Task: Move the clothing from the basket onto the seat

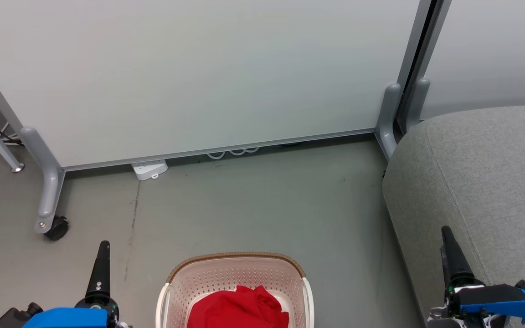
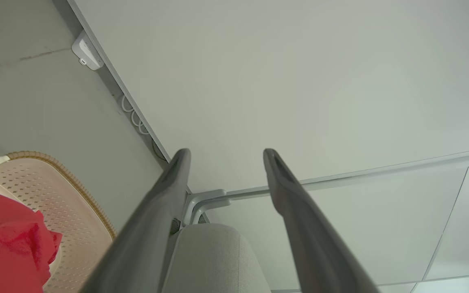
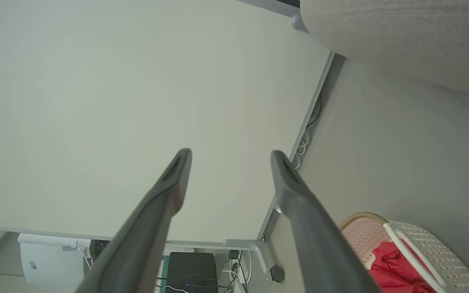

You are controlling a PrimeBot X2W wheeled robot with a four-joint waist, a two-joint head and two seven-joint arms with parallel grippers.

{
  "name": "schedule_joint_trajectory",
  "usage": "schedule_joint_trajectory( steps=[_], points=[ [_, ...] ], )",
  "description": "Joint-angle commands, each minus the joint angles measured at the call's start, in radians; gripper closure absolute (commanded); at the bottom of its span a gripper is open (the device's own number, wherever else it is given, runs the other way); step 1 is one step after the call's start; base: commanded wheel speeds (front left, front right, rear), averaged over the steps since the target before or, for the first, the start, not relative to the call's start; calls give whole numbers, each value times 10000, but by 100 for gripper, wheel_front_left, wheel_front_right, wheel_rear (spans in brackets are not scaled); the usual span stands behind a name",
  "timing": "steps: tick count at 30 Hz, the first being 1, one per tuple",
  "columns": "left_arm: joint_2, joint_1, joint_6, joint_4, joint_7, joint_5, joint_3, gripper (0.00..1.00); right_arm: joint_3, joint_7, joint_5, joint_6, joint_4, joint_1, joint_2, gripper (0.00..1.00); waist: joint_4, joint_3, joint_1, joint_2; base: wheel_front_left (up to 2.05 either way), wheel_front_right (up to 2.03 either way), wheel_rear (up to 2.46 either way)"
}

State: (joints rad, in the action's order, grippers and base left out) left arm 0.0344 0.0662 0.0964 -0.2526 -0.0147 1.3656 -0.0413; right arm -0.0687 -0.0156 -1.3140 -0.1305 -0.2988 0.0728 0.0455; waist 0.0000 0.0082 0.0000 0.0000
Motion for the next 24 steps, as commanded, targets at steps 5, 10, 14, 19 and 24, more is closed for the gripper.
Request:
schedule_joint_trajectory(
  steps=[5, 10, 14, 19, 24],
  points=[
    [101, 314, -152, 327, 258, -1149, 184, 0, 186, 258, 1354, -2, 187, 361, 27, 0, -1, 26, 0, 0, 0, 0, 0],
    [109, 316, -244, 405, 451, -2198, 311, 0, 249, 429, 2374, -2, 258, 390, 30, 0, 2, 46, 0, 0, 0, 0, 0],
    [150, 327, -309, 418, 600, -3317, 461, 0, 272, 540, 3113, -2, 338, 394, 32, 0, 6, 53, 0, 0, 0, 0, 0],
    [163, 342, -386, 376, 775, -4422, 646, 0, 319, 628, 3965, -2, 451, 385, 35, 0, 7, 60, 0, 0, 0, 0, 0],
    [168, 362, -467, 350, 943, -5315, 774, 0, 365, 720, 4713, -2, 555, 374, 38, 0, 8, 72, 0, 0, 0, 0, 0]
  ],
)
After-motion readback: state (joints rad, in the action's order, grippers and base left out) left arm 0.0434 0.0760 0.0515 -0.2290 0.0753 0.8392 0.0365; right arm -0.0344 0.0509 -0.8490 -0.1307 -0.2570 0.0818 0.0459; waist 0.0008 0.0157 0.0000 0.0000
